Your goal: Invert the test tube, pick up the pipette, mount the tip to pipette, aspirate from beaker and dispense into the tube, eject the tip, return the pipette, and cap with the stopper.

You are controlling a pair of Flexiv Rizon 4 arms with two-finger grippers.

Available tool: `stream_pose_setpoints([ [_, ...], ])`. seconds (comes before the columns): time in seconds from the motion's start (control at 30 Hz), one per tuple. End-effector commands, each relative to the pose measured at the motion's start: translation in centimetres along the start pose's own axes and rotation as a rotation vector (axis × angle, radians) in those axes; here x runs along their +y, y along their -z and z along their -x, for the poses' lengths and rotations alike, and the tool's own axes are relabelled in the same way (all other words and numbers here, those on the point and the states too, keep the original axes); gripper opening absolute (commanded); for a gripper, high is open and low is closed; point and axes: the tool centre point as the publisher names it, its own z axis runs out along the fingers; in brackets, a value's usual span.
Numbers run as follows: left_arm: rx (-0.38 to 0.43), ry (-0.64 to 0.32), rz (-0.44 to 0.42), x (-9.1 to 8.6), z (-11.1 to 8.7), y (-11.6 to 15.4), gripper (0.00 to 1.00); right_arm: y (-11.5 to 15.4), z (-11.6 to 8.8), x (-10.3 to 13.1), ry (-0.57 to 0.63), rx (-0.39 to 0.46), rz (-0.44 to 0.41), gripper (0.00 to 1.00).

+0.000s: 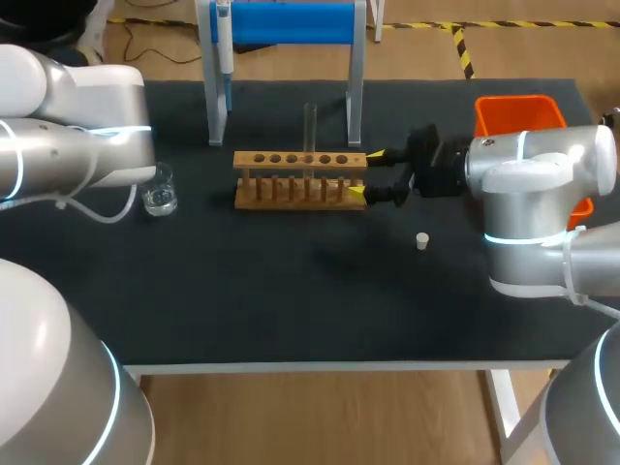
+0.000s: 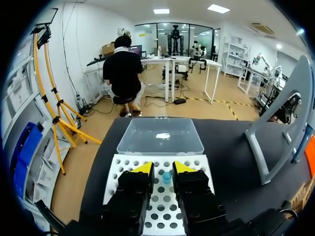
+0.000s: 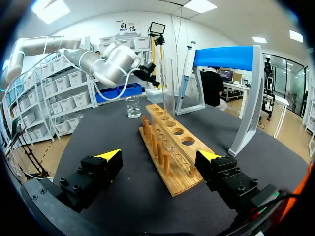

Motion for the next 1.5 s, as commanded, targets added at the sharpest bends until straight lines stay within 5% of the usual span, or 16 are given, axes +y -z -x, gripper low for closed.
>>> stream_pose_setpoints([
  [0.03,-0.001,0.001,-0.001,0.1,0.0,-0.6,0.23,0.0,0.0,0.0,0.000,0.000,0.001,1.00],
  [0.5,-0.004,-0.003,0.001,0.1,0.1,-0.8,0.20,0.0,0.0,0.0,0.000,0.000,0.001,1.00],
  [0.83,-0.005,-0.013,0.008,0.2,0.1,-1.0,0.00,0.0,0.0,0.0,0.000,0.000,0.001,1.00],
  [1.5,-0.031,-0.030,-0.004,-0.9,0.1,0.5,0.00,0.0,0.0,0.0,0.000,0.000,0.001,1.00],
])
